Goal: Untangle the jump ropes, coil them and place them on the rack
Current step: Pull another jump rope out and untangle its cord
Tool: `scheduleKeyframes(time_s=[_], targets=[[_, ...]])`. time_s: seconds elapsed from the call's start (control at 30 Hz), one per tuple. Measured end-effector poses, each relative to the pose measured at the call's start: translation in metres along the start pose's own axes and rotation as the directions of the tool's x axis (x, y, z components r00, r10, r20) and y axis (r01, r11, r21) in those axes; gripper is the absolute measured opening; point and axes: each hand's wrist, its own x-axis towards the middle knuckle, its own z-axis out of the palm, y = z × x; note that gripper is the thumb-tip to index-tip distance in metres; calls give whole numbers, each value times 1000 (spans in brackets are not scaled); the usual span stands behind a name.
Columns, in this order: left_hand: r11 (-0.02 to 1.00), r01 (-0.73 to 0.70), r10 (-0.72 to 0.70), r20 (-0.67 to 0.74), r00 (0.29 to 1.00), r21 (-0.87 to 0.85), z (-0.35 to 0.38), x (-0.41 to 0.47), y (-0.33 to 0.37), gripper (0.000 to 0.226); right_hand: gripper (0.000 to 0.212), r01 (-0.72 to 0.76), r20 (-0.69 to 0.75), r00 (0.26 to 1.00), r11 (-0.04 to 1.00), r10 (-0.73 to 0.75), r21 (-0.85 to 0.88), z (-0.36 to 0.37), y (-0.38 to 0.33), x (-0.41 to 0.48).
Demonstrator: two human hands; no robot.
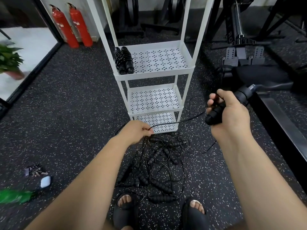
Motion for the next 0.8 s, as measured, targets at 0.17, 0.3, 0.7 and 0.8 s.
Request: scheduleKeyframes(time_s=[0.17, 0.3, 0.7, 0.8], targets=[[982, -128, 116, -85, 990, -140, -19, -18, 40, 16, 18, -108, 74, 990, 987, 118, -119, 5, 17, -8], [946, -243, 206, -180, 962, -213, -35, -36, 73, 15, 31, -153, 175, 958, 923, 226, -352, 9, 36, -17], [922, -360, 320, -240, 916, -145, -43, -61, 91, 22, 16, -48, 211, 967, 917, 141, -396, 23, 52, -32], [935, -330, 301, -200, 932, -129, -42, -55, 81, 19, 12, -24, 212, 972, 938, 103, -346, 24, 44, -31]])
